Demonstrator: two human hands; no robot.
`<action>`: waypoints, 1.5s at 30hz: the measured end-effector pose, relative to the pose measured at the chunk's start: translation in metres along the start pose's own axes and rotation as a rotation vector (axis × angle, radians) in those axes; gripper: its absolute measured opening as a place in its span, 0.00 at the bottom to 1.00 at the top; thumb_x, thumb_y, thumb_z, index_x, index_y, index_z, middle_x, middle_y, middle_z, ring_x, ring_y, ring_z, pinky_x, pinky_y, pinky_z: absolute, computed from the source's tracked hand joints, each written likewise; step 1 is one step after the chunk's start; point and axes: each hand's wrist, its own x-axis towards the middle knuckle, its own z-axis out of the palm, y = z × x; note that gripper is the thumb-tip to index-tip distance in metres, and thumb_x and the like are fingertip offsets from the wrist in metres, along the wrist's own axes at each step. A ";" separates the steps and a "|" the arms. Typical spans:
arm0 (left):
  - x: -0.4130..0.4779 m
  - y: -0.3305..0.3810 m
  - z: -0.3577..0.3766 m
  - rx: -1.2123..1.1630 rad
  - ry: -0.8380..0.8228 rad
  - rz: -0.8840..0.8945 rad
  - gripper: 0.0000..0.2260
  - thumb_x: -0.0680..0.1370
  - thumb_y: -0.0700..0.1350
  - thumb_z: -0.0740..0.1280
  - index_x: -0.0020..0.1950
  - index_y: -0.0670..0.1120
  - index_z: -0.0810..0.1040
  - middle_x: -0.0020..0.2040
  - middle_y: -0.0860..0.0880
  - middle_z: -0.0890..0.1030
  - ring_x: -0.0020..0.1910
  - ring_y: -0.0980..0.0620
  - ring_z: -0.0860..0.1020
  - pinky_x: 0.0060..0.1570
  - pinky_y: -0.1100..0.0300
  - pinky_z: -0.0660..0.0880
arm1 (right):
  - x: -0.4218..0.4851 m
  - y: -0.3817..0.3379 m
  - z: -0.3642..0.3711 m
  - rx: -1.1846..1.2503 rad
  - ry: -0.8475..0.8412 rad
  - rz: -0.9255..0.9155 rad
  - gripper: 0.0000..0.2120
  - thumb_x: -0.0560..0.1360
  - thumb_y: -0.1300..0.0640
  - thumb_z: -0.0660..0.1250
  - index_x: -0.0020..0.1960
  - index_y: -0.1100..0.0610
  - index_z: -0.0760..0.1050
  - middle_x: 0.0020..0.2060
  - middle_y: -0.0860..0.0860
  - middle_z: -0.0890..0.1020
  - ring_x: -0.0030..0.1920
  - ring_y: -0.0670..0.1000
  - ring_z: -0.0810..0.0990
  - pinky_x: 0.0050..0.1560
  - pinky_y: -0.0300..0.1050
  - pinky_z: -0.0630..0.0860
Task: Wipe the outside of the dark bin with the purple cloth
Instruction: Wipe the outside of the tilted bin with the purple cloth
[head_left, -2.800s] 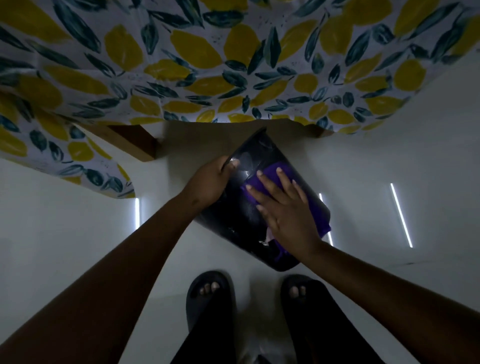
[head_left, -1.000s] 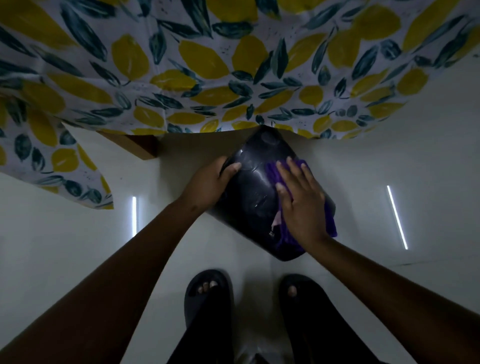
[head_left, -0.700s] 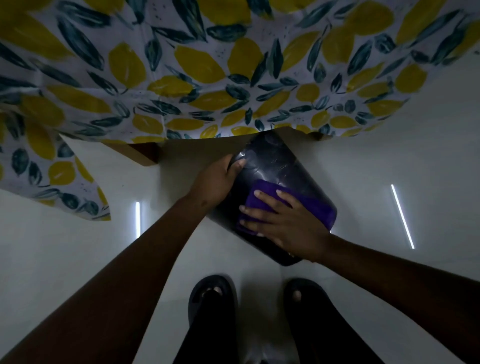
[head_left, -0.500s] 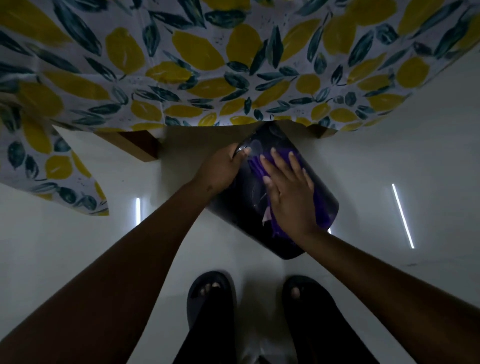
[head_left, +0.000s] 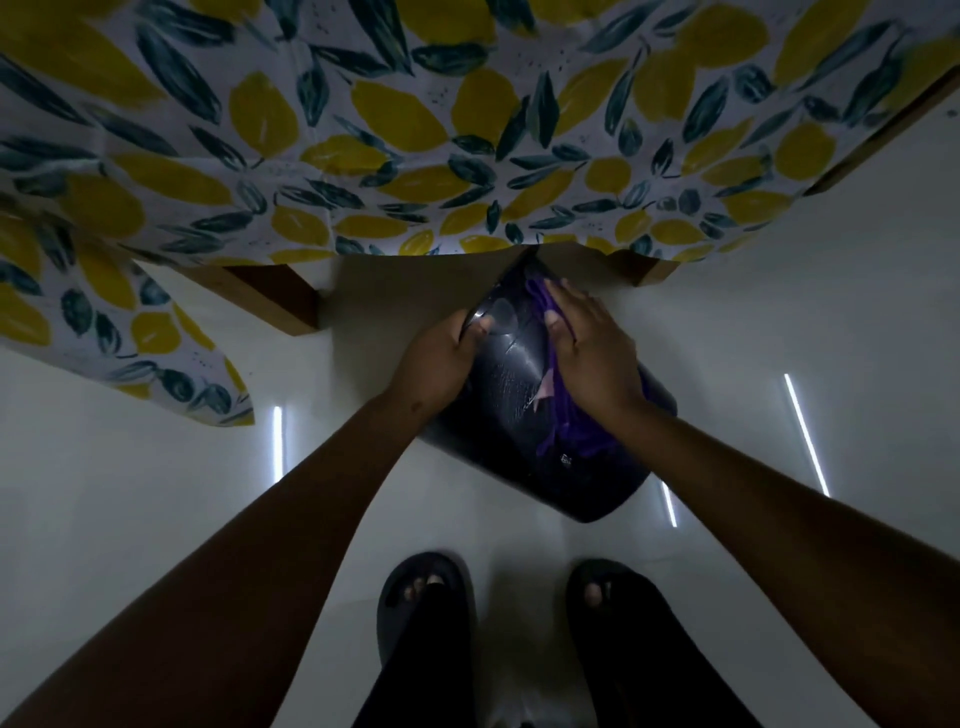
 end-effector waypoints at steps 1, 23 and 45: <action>0.001 0.001 0.000 0.003 -0.002 0.000 0.15 0.81 0.53 0.55 0.58 0.46 0.75 0.49 0.38 0.82 0.47 0.41 0.81 0.48 0.53 0.79 | 0.006 0.002 -0.002 0.036 -0.010 0.033 0.20 0.83 0.49 0.53 0.74 0.49 0.65 0.73 0.52 0.68 0.73 0.56 0.65 0.70 0.51 0.63; 0.029 0.007 -0.004 0.059 -0.113 0.028 0.21 0.81 0.55 0.55 0.67 0.44 0.71 0.64 0.41 0.77 0.63 0.44 0.75 0.59 0.55 0.70 | -0.063 -0.014 0.013 -0.670 -0.316 -0.924 0.25 0.78 0.50 0.51 0.75 0.45 0.60 0.76 0.43 0.57 0.78 0.54 0.50 0.74 0.52 0.38; 0.020 0.006 -0.003 -0.007 -0.084 -0.016 0.17 0.82 0.52 0.56 0.61 0.43 0.75 0.58 0.40 0.80 0.58 0.44 0.77 0.54 0.56 0.70 | -0.023 0.011 0.002 -0.171 -0.042 -0.346 0.21 0.82 0.51 0.51 0.75 0.50 0.63 0.75 0.49 0.65 0.76 0.55 0.58 0.73 0.53 0.60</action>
